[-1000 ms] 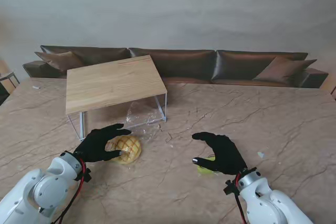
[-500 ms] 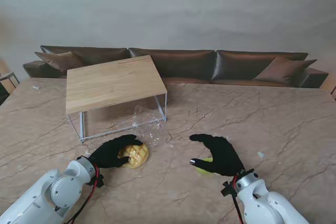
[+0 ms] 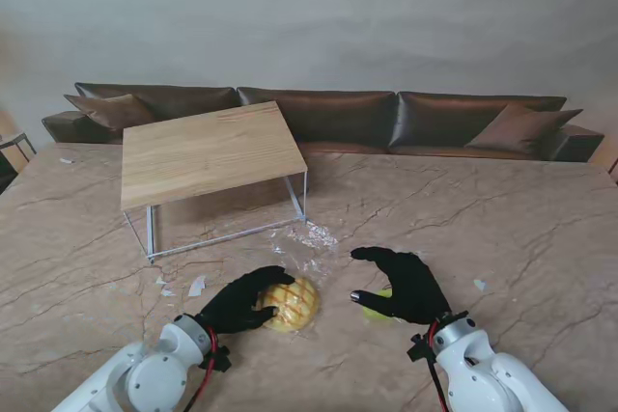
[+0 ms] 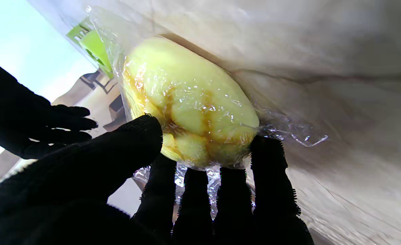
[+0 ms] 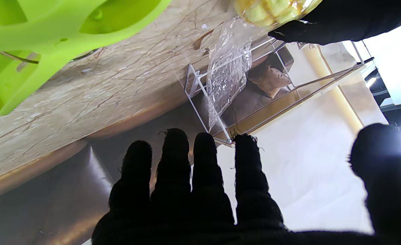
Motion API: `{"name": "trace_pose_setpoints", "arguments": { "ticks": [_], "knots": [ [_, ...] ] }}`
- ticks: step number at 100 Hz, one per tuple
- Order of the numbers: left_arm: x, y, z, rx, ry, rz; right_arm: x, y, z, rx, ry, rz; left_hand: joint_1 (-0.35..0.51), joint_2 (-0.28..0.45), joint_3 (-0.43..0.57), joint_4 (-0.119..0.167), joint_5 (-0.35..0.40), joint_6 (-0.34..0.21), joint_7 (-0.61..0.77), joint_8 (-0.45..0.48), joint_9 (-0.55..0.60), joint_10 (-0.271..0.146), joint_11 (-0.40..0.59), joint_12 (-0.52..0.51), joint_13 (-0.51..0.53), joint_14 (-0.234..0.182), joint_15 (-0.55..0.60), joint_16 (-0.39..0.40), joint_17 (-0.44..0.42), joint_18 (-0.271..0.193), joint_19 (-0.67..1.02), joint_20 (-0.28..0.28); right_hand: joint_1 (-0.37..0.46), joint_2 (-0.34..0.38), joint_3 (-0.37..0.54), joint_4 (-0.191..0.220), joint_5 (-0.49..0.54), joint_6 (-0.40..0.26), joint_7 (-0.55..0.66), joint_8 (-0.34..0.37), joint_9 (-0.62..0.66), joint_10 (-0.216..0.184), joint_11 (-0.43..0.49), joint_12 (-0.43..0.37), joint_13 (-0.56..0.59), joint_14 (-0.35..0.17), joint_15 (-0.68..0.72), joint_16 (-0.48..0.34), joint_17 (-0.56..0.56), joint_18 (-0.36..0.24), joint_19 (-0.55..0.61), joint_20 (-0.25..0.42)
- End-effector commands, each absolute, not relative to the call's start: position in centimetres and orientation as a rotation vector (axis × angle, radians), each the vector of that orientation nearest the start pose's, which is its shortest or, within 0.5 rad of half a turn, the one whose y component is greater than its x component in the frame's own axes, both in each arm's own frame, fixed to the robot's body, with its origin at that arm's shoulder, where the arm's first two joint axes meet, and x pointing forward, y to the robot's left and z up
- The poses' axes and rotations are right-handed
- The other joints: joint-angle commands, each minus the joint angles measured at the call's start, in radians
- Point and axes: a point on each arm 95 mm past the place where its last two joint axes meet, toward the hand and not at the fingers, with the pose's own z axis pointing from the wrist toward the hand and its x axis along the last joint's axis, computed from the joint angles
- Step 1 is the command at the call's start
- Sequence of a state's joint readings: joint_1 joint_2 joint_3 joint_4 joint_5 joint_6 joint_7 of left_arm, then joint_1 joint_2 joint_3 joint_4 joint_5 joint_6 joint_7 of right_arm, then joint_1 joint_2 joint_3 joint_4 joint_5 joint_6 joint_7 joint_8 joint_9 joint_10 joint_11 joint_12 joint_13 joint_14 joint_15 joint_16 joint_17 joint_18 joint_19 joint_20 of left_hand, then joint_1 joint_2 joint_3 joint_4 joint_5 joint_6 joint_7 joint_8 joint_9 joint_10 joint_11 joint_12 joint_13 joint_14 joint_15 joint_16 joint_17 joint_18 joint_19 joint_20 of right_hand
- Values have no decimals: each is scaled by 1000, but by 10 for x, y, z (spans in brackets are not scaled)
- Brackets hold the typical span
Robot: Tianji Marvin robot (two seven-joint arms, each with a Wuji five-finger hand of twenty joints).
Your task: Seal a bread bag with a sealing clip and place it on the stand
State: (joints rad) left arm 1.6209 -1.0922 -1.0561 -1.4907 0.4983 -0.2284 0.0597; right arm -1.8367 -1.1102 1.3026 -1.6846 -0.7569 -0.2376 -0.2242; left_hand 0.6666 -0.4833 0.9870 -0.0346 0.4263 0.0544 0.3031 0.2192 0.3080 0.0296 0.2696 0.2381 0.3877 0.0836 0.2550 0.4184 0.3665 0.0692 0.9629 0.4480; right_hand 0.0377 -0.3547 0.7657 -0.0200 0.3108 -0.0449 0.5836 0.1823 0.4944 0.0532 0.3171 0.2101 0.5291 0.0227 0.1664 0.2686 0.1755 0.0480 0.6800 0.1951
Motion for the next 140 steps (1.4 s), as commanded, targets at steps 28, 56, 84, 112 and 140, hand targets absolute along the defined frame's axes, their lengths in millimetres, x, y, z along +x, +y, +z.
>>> {"name": "trace_pose_setpoints", "arguments": {
  "ticks": [28, 56, 84, 112, 140],
  "knots": [
    [313, -90, -400, -1801, 1385, -2060, 324, -3, -343, -2079, -1811, -2455, 21, 46, -23, -33, 8, 57, -50, -21, -32, 14, 12, 9, -20, 32, 45, 5, 7, 18, -23, -23, 43, -14, 28, -27, 40, 15, -2, 10, 67, 2, 22, 10, 49, 18, 22, 19, 19, 24, 55, 37],
    [302, -102, -396, -1800, 1364, -2175, 340, -15, -333, -2308, -1884, -2323, -19, 73, -55, -33, -10, 41, -69, -31, -60, -1, 5, 4, -57, 20, 35, -12, -45, 33, -61, -36, 80, -47, -42, -45, 56, 55, -13, 14, 66, 23, 65, 32, 46, 61, 37, 54, -15, 38, 44, 59],
    [311, -77, -378, -1665, 1308, -2178, 366, -27, -338, -2502, -1890, -2130, -99, 91, -81, -19, -14, 21, -68, -32, -54, -20, -6, -5, -76, 3, 1, -35, -143, 50, -87, -29, 54, -104, -93, -40, 63, 88, -12, 59, 34, 34, 141, 65, -3, 75, 30, 71, -57, 41, 12, 75],
    [332, -49, -372, -1608, 1317, -2111, 395, -19, -353, -2535, -1760, -1978, -139, 100, -92, -15, -5, 18, -63, -29, -39, -22, -13, -9, -77, -6, -16, -38, -175, 37, -104, -29, 53, -194, -25, -61, 61, 56, 16, 137, 24, 3, 179, 77, -120, 50, 6, 59, -97, 49, -26, 98],
    [350, -32, -371, -1627, 1270, -2072, 420, 8, -365, -2463, -1725, -2016, -157, 109, -109, -13, 4, 16, -57, -26, -28, -20, -9, -7, -66, -7, -14, -34, -172, -11, -120, -34, 346, -292, -161, -68, 312, -147, 198, 326, 288, -83, 326, 134, 12, 79, 105, 121, -59, 78, -1, 182]
  ]
}}
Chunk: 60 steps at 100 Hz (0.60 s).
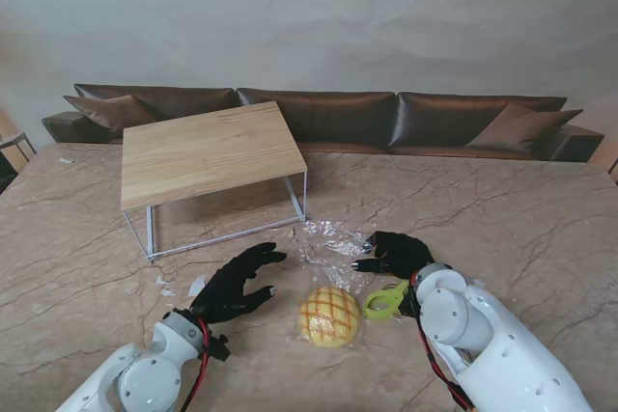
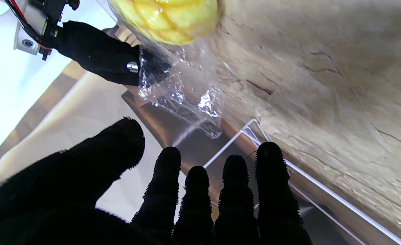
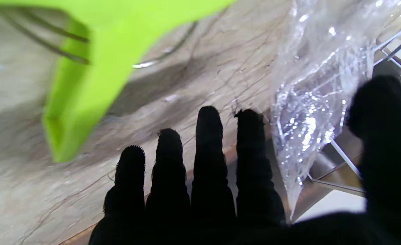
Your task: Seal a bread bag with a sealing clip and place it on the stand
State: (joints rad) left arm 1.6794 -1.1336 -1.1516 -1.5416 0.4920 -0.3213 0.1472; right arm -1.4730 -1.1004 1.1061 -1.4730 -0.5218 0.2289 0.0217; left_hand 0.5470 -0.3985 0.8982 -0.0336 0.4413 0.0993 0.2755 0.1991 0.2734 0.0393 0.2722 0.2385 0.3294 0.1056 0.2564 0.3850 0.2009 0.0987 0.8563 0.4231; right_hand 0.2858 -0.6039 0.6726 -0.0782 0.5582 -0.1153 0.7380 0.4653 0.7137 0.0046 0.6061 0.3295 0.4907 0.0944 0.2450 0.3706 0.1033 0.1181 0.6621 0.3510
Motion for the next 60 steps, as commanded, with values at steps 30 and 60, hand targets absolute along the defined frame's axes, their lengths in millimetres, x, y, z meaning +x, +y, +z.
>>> {"name": "trace_pose_setpoints", "arguments": {
  "ticks": [30, 60],
  "knots": [
    [370, -18, -367, -1640, 1264, -2031, 438, 27, -371, -2336, -1562, -2315, -76, 15, -34, -11, -10, -13, -25, -3, 22, -17, -12, -7, 5, -18, -11, 1, -11, -52, -20, -11, 236, -340, 611, -285, 397, -437, 379, -303, 589, -129, 79, 61, 454, -111, 545, 384, 222, 29, 496, 535],
    [402, -11, -363, -1769, 1192, -2027, 439, 31, -359, -2122, -1407, -2583, -148, 22, -109, -10, -51, 21, -87, -36, 30, 11, -20, -11, 25, -13, -20, -8, -33, -63, -48, -21, 300, -232, 624, -228, 463, -506, 315, -287, 491, -37, 242, 261, 440, -79, 797, 634, 210, 80, 469, 595]
  ]
}}
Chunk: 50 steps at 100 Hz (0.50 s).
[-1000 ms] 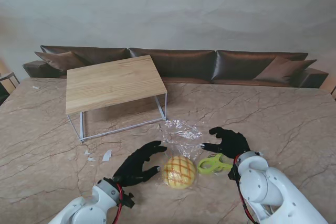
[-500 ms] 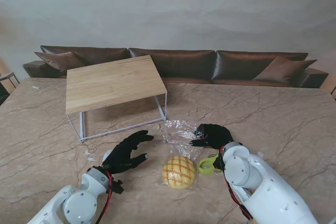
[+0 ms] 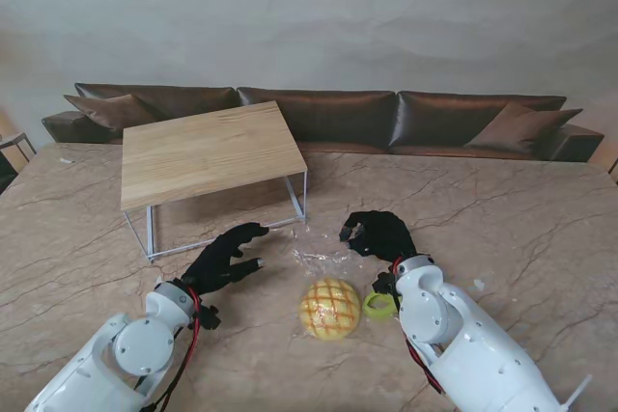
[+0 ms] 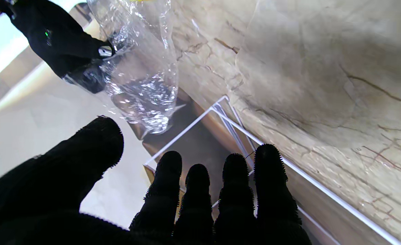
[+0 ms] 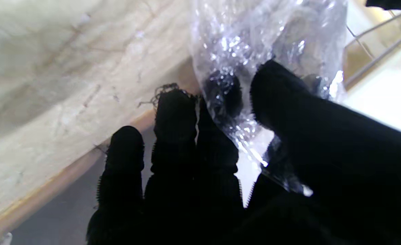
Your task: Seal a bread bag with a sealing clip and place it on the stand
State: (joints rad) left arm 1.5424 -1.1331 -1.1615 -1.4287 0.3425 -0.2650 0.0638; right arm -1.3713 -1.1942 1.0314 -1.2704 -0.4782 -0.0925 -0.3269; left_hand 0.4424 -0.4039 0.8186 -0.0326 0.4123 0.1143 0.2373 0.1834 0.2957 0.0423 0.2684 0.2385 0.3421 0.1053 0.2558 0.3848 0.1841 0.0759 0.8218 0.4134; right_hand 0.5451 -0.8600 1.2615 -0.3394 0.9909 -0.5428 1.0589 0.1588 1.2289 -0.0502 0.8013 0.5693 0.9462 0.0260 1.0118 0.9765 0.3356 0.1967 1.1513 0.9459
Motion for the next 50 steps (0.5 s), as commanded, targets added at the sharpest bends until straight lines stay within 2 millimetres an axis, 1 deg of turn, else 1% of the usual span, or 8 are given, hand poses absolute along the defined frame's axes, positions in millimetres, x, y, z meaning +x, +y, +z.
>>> {"name": "trace_pose_setpoints", "arguments": {
  "ticks": [1, 3, 10, 15, 23, 26, 38, 50],
  "knots": [
    [404, -11, -363, -1773, 1188, -2027, 439, 31, -358, -2115, -1402, -2593, -44, 22, -32, -11, -21, 10, -50, -21, 11, 11, -16, -11, 15, -10, -19, -8, -17, -38, -14, -12, 41, 23, 36, 33, 32, -79, -7, 23, -29, 18, 53, 24, -19, -10, 32, 32, -24, 2, -25, -2],
    [406, -11, -363, -1778, 1179, -2028, 438, 32, -358, -2101, -1393, -2611, -43, 13, -36, -11, -19, 15, -52, -22, 14, 28, -17, -11, 20, -6, -18, -8, -16, -33, -14, -11, 42, 22, 39, 32, 33, -79, -11, 30, -41, 22, 71, 28, -29, -10, 39, 44, -30, 2, -34, -5],
    [413, -11, -362, -1792, 1176, -2018, 436, 33, -357, -2070, -1358, -2656, -34, -23, -40, -15, -25, 36, -64, -29, 16, 42, -19, -12, 29, 4, -16, -7, -19, -24, -12, -10, 41, 18, 45, 31, 33, -82, -15, 44, -63, 27, 108, 25, -47, -13, 51, 68, -42, 4, -50, -11],
    [417, -12, -362, -1791, 1185, -2007, 434, 33, -357, -2045, -1337, -2686, -35, -45, -53, -30, -37, 58, -84, -40, 12, 56, -14, -9, 37, 10, -13, -5, -12, -22, -7, -7, 39, 18, 45, 30, 36, -87, -15, 49, -69, 24, 116, 22, -52, -15, 49, 71, -43, 3, -55, -13],
    [421, -17, -363, -1794, 1185, -2014, 431, 34, -356, -2014, -1315, -2719, -37, -112, -35, -52, -42, 82, -93, -45, 17, 73, -5, -4, 54, 19, -8, -1, -8, -11, 1, -3, 38, 18, 47, 30, 40, -88, -13, 59, -74, 21, 124, 16, -56, -18, 47, 73, -41, 1, -55, -14],
    [422, -20, -364, -1797, 1182, -2014, 430, 35, -356, -2002, -1305, -2734, -41, -139, -13, -67, -37, 93, -97, -49, 21, 84, 6, 2, 63, 26, -3, 2, -3, -5, 9, 1, 38, 18, 47, 29, 37, -93, -16, 63, -74, 18, 126, 13, -57, -19, 45, 73, -38, 2, -54, -14],
    [427, -33, -367, -1810, 1158, -2028, 425, 38, -355, -1952, -1290, -2769, -57, -188, 33, -92, -51, 131, -107, -55, 29, 120, 30, 17, 101, 46, 18, 12, 20, 13, 40, 14, 39, 17, 49, 29, 43, -92, -18, 76, -78, 12, 131, 5, -63, -22, 36, 73, -38, 0, -54, -14],
    [431, -45, -369, -1850, 1136, -2051, 420, 40, -352, -1905, -1297, -2798, -68, -218, 49, -108, -46, 135, -109, -57, 45, 123, 44, 25, 120, 46, 27, 17, 16, 24, 47, 18, 34, 19, 50, 28, 43, -99, -24, 87, -76, 5, 132, 1, -62, -28, 28, 71, -36, -1, -57, -16]
  ]
}}
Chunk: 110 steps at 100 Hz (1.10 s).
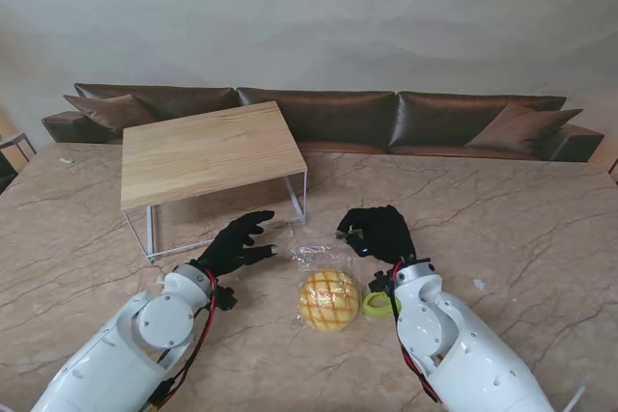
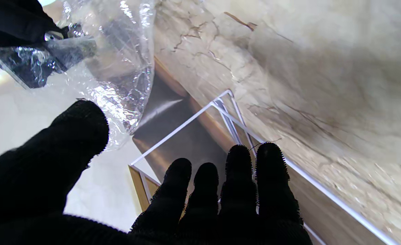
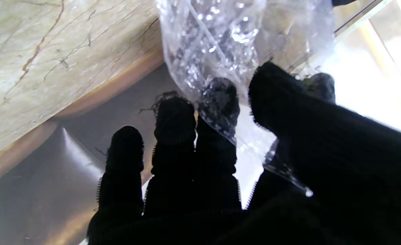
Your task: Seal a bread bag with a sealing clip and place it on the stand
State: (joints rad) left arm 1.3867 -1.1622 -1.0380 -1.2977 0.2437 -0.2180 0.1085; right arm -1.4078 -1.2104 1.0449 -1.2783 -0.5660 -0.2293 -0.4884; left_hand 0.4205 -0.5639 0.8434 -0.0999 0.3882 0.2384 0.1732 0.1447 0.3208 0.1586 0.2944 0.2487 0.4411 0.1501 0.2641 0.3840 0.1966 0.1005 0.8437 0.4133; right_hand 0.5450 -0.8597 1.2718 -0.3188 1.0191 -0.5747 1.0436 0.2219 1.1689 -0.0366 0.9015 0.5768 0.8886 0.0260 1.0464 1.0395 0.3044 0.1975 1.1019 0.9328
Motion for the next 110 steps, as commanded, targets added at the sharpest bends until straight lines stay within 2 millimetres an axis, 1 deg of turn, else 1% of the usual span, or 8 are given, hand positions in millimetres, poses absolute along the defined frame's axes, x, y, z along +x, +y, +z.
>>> {"name": "trace_pose_setpoints", "arguments": {
  "ticks": [1, 30, 46, 69, 76, 82, 98, 110],
  "knots": [
    [431, -46, -369, -1854, 1134, -2054, 419, 40, -352, 1396, 950, 2054, -45, -60, 25, -41, -22, 9, -45, -18, 23, 6, 19, 15, 24, 2, 20, 18, 2, -1, 24, 18, 33, 19, 39, 7, 14, -67, -10, 24, -16, -9, 32, -6, -5, -28, -7, 8, -5, -1, -8, -3],
    [439, -66, -372, -1901, 1122, -2083, 411, 43, -344, 1364, 921, 2114, -30, -117, 86, -59, -25, 6, -25, -8, 103, -40, 72, 47, 97, 7, 74, 75, 12, 28, 91, 50, 29, 21, 40, 6, 15, -72, -17, 36, -14, -14, 33, -7, -4, -34, -14, 8, -8, -3, -17, -8],
    [440, -72, -373, -1926, 1078, -2122, 410, 45, -341, 1354, 915, 2134, -2, -152, 128, -69, 1, -23, 6, 10, 193, -146, 196, 153, 147, 8, 138, 182, 1, 69, 125, 70, 28, 21, 41, 6, 18, -73, -17, 47, -15, -17, 32, -6, -7, -36, -20, 7, -10, -3, -27, -14],
    [441, -75, -373, -1940, 1026, -2173, 413, 46, -340, 1347, 909, 2142, 46, -144, 139, -66, 24, -343, 672, 416, 383, -324, 322, 338, 217, 6, 175, 273, -20, 133, 166, 158, 25, 23, 42, 5, 16, -74, -22, 52, -15, -20, 30, -6, -5, -39, -24, 7, -10, -4, -29, -15],
    [441, -77, -374, -1935, 986, -2198, 414, 45, -339, 1350, 906, 2140, 81, -136, 157, -62, 88, -399, 802, 525, 452, -300, 300, 310, 288, 13, 211, 288, 10, 146, 217, 196, 23, 24, 41, 4, 15, -72, -24, 52, -14, -21, 30, -6, -3, -39, -25, 7, -7, -4, -29, -16],
    [440, -77, -374, -1938, 969, -2215, 414, 45, -339, 1352, 902, 2140, 200, -145, 69, -147, 145, -480, 889, 556, 517, -262, 255, 272, 355, 22, 248, 304, 46, 152, 265, 230, 23, 24, 42, 4, 11, -70, -25, 52, -14, -20, 29, -6, -3, -38, -25, 7, -3, -3, -29, -16],
    [439, -80, -373, -1954, 945, -2304, 413, 44, -338, 1351, 895, 2132, 355, -57, 40, -105, 231, -618, 890, 504, 840, -205, 25, 301, 589, 32, 372, 299, 234, 174, 438, 240, 20, 23, 45, 4, 10, -66, -22, 54, -14, -21, 29, -5, -2, -37, -26, 7, 5, -3, -25, -16],
    [438, -81, -373, -1925, 949, -2345, 414, 43, -337, 1341, 889, 2118, 430, -51, 47, -104, 437, -626, 854, 350, 915, -149, -30, 313, 683, 36, 415, 267, 341, 180, 514, 204, 24, 19, 49, 4, 15, -65, -18, 59, -16, -19, 31, -1, -2, -34, -25, 8, 11, 0, -19, -14]
  ]
}}
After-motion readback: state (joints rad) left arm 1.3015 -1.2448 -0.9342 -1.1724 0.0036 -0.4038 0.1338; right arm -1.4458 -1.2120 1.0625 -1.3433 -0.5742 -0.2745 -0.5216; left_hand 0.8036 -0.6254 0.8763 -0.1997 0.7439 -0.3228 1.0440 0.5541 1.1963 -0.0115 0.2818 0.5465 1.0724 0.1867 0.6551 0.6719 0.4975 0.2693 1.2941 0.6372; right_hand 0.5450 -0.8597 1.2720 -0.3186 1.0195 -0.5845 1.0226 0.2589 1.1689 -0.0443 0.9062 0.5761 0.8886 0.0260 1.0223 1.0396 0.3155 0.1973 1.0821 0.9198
